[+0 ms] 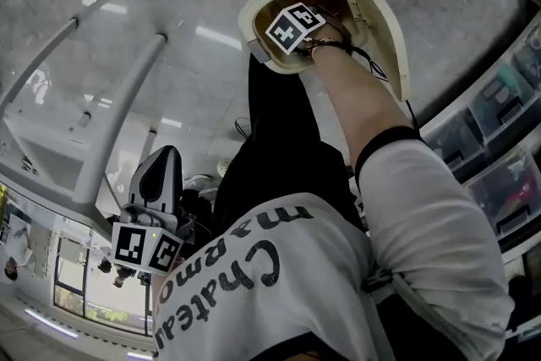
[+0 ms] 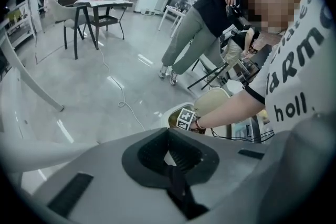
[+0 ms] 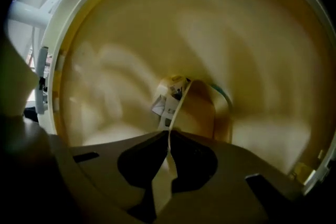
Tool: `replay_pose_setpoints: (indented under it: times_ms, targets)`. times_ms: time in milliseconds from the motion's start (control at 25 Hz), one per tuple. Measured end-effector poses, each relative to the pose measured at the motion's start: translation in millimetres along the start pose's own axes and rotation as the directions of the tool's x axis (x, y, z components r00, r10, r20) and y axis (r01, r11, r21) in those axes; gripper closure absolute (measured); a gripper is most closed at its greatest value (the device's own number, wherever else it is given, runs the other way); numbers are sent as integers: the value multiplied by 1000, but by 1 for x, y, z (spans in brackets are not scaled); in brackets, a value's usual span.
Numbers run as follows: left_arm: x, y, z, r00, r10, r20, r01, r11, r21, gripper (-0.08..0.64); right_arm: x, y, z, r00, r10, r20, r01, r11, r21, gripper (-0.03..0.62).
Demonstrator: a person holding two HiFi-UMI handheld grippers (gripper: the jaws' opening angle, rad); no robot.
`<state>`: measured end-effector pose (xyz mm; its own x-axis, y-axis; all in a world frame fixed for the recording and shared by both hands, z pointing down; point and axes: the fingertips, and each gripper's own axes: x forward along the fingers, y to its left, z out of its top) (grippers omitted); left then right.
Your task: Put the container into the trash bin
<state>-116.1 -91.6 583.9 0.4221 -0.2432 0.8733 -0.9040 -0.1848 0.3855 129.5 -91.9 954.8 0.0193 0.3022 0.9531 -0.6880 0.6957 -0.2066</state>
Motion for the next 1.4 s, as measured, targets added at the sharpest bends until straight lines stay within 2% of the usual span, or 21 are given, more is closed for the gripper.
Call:
replay_pose_setpoints:
  times_ms: [240,320,520,680,800,920,1080,1200,1320,1400]
  targets:
    - [-1,4,0,1000,14,-2,-14,1000,17,537,0,-8,-1,999,-39,25,39,999,31,557]
    - [-3,7,1,1000,11,8,-11,1000,1,537,-4,-8,-3,999,-44,27,44,999,30,557]
    - [-17,16,17,993,7,118,10,990,-142,537,-31,0,-1,998,-51,48,49,998,39,557]
    - [-34,5,34,982,-18,186,40,993,-115,537,-75,8,-1,995,-40,91,30,994,105,557]
    - [-46,-4,52,965,-31,261,57,994,-90,537,-113,6,-4,989,-49,138,25,984,175,557]
    - [-68,-17,62,953,-52,299,73,996,-59,537,-149,20,-24,987,-46,154,9,971,238,557]
    - [-102,-23,88,915,-98,392,103,995,8,537,-196,33,-29,973,-59,225,-23,938,345,557]
    - [-123,-26,107,876,-164,454,133,986,99,537,-238,37,-20,946,-102,309,-34,914,405,557]
    - [-142,-32,114,847,-220,483,179,975,130,537,-284,49,-28,911,-163,379,-38,882,470,557]
    - [-160,-41,115,834,-263,486,209,964,163,537,-313,68,-33,874,-174,454,-98,851,516,557]
